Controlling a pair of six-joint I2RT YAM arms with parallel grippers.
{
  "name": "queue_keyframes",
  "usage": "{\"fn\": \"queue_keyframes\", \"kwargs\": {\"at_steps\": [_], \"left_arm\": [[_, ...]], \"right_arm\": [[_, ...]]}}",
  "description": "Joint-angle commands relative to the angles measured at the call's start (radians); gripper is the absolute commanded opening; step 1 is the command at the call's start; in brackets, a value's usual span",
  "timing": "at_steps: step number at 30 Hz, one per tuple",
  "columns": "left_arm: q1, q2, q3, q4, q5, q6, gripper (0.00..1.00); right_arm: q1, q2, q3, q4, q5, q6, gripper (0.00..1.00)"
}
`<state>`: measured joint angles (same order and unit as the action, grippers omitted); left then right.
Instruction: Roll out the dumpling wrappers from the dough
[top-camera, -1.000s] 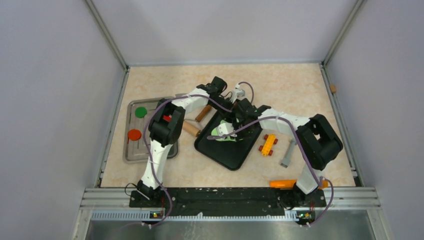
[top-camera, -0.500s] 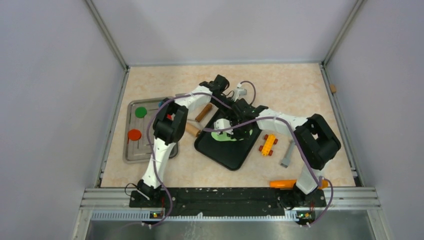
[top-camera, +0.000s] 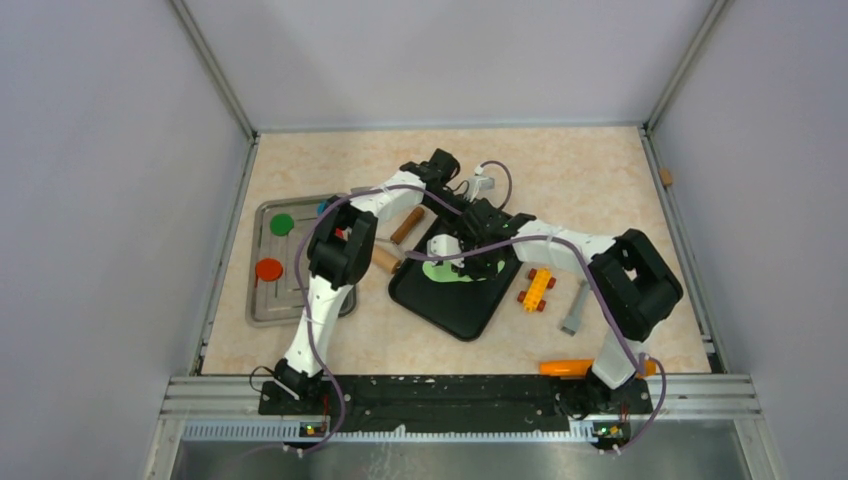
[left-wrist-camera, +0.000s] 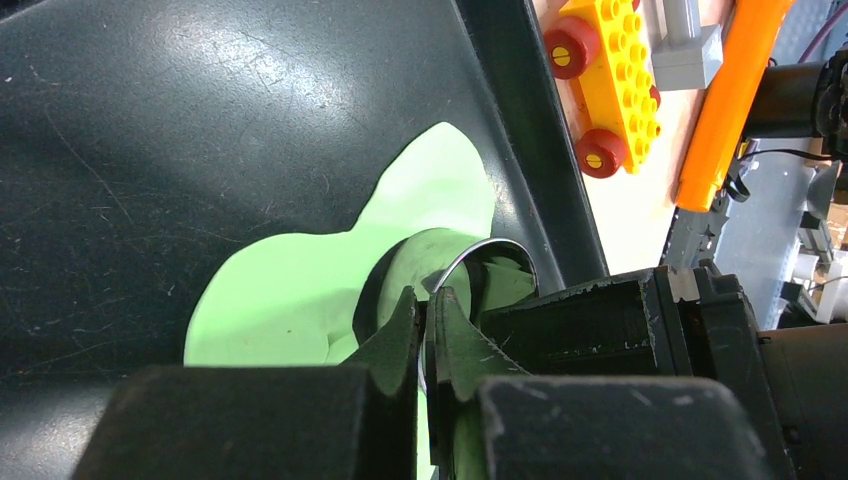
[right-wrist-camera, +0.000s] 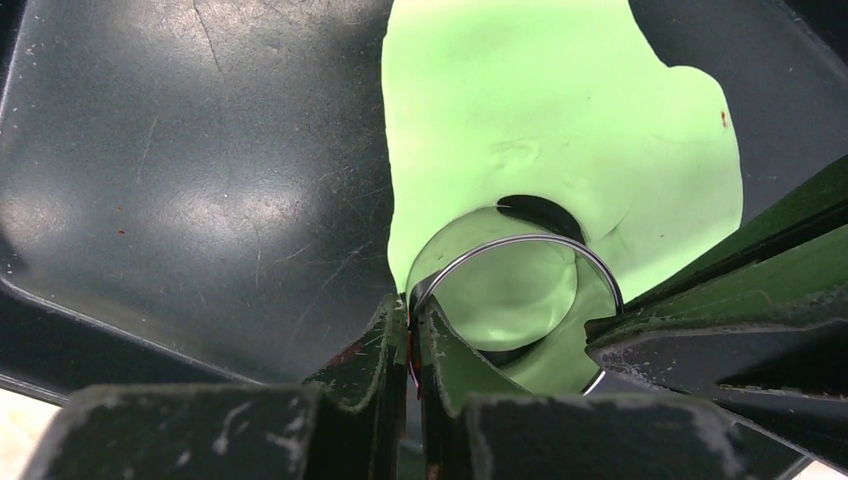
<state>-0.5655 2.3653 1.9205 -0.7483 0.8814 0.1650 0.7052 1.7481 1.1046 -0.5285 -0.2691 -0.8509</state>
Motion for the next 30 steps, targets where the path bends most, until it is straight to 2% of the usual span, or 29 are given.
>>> {"fn": "queue_keyframes", "kwargs": {"at_steps": [1, 4, 9, 13, 16, 20, 23, 26, 30], "left_arm": [[-0.016, -0.035, 0.006, 0.040, -0.072, -0.032, 0.03], [-0.010, -0.059, 0.023, 0.040, -0.073, -0.055, 0.10], [0.007, -0.077, 0.078, 0.037, -0.071, -0.089, 0.35], [0.030, -0.116, 0.110, 0.055, -0.050, -0.105, 0.42], [0.048, -0.165, 0.107, 0.068, -0.084, -0.140, 0.45], [0.079, -0.293, -0.034, 0.069, -0.213, -0.163, 0.52], [0.093, -0.392, -0.192, 0.053, -0.252, -0.157, 0.55], [0.092, -0.438, -0.302, 0.018, -0.269, -0.148, 0.57], [0.091, -0.446, -0.375, 0.005, -0.316, -0.150, 0.57]], "right_arm": [[0.025, -0.025, -0.032, -0.018, -0.013, 0.039, 0.08], [0.023, -0.053, -0.031, -0.019, -0.009, 0.046, 0.21], [0.021, -0.110, -0.044, -0.013, 0.002, 0.039, 0.35], [0.012, -0.184, -0.023, -0.027, -0.004, 0.054, 0.42], [0.004, -0.241, -0.002, -0.046, 0.000, 0.083, 0.45], [-0.080, -0.345, 0.031, -0.055, -0.046, 0.198, 0.46], [-0.210, -0.440, 0.012, 0.027, -0.099, 0.395, 0.47], [-0.271, -0.516, -0.035, 0.094, -0.049, 0.579, 0.49], [-0.293, -0.548, -0.077, 0.081, 0.020, 0.678, 0.49]]}}
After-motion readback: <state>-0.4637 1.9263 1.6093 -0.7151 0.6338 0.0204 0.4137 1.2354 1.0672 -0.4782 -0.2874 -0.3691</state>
